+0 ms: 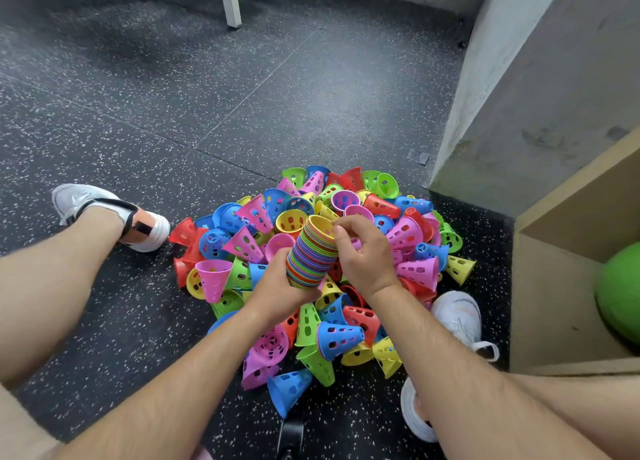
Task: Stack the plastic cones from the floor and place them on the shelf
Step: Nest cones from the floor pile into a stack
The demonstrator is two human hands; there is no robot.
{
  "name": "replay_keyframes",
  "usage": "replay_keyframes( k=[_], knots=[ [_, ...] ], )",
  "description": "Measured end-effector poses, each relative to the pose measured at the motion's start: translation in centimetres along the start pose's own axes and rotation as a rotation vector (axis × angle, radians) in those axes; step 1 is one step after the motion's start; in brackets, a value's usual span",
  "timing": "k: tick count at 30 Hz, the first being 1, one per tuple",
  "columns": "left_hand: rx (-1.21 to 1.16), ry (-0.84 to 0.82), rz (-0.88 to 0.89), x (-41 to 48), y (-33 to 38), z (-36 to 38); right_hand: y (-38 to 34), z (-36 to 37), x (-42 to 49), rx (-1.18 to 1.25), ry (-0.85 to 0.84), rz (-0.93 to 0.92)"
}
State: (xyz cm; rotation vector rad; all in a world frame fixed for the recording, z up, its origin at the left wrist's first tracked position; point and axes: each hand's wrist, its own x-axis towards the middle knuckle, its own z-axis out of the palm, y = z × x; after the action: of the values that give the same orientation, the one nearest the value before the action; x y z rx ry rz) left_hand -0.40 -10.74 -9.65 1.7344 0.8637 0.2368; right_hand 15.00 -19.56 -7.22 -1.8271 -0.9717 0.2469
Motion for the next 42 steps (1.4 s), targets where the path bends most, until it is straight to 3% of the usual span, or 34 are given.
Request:
replay_keyframes(
  k=[5,9,12,14,17,21,25,30,37,42],
  knots=[
    [-0.009,-0.030,0.015,1.3,0.8,1.9,1.7,-2.0,0.4,-0.028,0.055,0.096],
    [-0.010,-0.034,0.043,2.3,1.9,4.0,4.7,-4.9,1.0,-0.286,0.373,0.214],
    [-0.015,-0.078,0.050,2.5,2.1,5.3,7.1,-7.3,0.2,-0.522,0.588,0.514],
    [-0.008,-0.107,0.044,2.4,1.9,5.8,8.2,-7.9,-1.3,-0.548,0.597,0.746],
    [0.021,-0.130,0.041,1.9,1.5,6.0,9.4,-7.0,-3.5,-0.499,0.497,0.852],
    [0.032,-0.145,0.069,1.4,1.5,6.3,9.8,-6.2,-4.6,-0.547,0.383,0.803],
    [0.052,-0.164,0.082,1.3,1.8,6.5,9.0,-6.6,-4.3,-0.470,0.444,0.709],
    [0.045,-0.128,0.027,1.0,0.8,5.8,6.9,-6.2,-2.1,-0.224,0.574,0.358],
    [0.032,-0.056,-0.014,1.0,0.2,4.0,2.8,-4.8,0.5,-0.122,0.315,-0.031],
    [0.028,-0.040,0.006,0.6,-0.1,2.9,2.5,-4.1,-1.0,-0.078,0.037,0.010]
  ],
)
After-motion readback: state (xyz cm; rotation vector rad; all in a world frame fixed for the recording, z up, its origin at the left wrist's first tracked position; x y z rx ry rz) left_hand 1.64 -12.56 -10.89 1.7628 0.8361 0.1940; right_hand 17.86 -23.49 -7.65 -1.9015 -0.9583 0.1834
